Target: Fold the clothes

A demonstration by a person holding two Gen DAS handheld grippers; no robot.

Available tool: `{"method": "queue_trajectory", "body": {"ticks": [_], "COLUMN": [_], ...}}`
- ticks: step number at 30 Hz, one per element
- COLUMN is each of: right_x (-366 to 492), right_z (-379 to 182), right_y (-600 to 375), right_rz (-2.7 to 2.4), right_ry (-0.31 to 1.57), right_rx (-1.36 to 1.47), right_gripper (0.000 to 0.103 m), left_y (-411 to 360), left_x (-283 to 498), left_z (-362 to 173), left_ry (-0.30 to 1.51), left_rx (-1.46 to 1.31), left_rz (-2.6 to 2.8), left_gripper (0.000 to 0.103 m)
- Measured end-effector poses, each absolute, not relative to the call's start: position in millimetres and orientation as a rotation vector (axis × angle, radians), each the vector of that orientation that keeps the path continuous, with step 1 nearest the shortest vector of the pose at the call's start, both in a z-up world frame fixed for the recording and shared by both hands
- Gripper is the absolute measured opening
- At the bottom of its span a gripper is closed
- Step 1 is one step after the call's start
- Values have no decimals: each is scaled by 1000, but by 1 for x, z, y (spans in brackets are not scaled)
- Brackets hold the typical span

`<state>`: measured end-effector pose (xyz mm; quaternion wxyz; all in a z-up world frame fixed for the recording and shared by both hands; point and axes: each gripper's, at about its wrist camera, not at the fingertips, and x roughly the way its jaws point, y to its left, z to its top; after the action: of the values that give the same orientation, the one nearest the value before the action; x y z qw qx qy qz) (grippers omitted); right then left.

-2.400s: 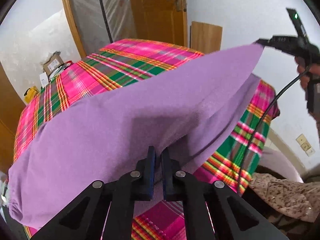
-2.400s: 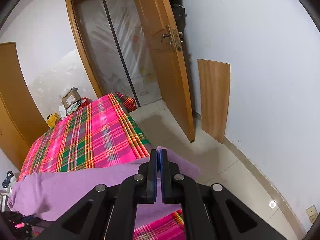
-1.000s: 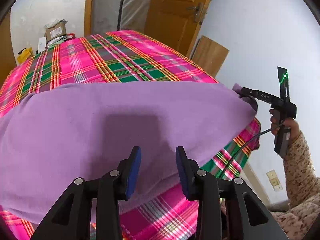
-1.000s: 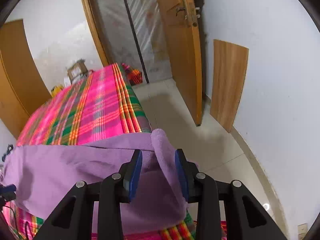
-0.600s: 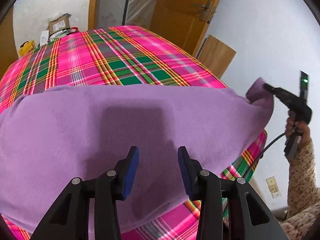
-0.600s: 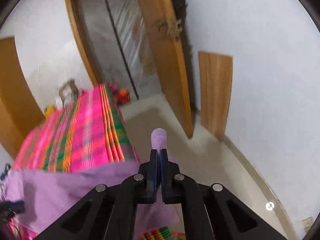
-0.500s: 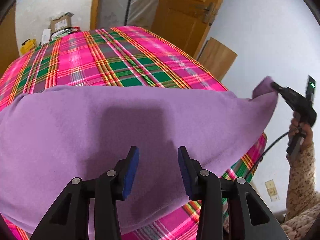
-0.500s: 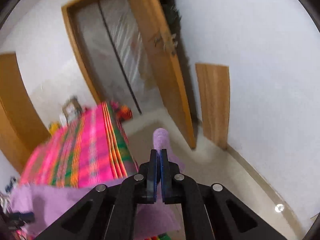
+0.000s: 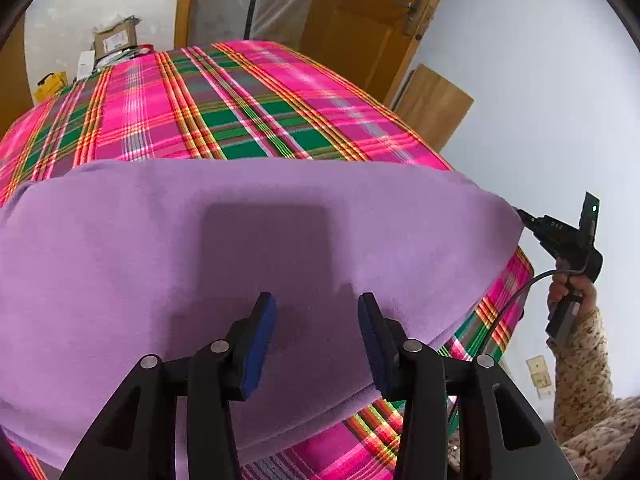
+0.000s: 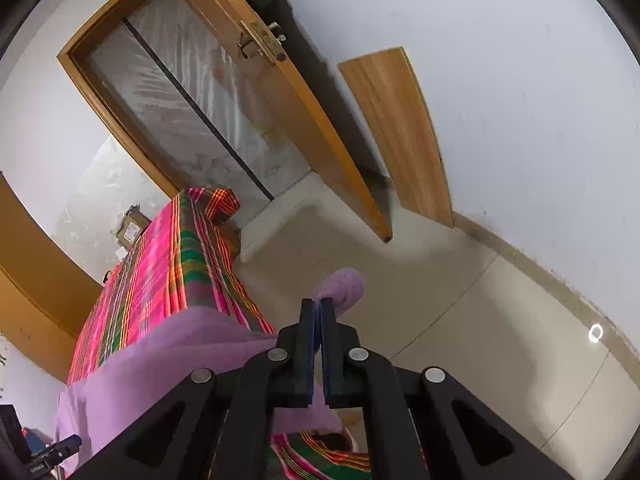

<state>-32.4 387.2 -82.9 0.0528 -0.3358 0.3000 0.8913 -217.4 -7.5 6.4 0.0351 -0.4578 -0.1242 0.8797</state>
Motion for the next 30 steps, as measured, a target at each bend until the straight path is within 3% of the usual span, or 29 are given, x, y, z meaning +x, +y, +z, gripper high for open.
{"method": "queue_trajectory", "body": {"ticks": [8, 12, 16, 22, 28, 29, 30], "right_x": [-20, -21, -39, -80, -93, -92, -93], "right_z": [-109, -96, -70, -56, -64, -64, -63], "right_y": [396, 411, 396, 351, 323, 318, 317], "right_rz": [2634, 2605, 2781, 2984, 3008, 3005, 3002], "right_ry": [885, 927, 939, 906, 732, 675, 629], "right_rx": [-1233, -1134, -1096, -1296, -1435, -1433, -1422], "right_gripper": [6, 11, 18, 30, 31, 28, 18], "left_y": [-5, -7, -6, -8, -10, -10, -10], "left_x": [-225, -227, -229, -230, -229, -229, -229], "left_z": [0, -2, -2, -3, -4, -4, -4], "left_ry": [-378, -394, -391, -401, -411, -411, -413], "left_rx": [-1434, -1432, -1427, -1407, -1386, -1382, -1379], "left_rz": [2684, 2673, 2659, 2651, 2638, 2635, 2632], "left_gripper": [47, 48, 52, 54, 55, 56, 57]}}
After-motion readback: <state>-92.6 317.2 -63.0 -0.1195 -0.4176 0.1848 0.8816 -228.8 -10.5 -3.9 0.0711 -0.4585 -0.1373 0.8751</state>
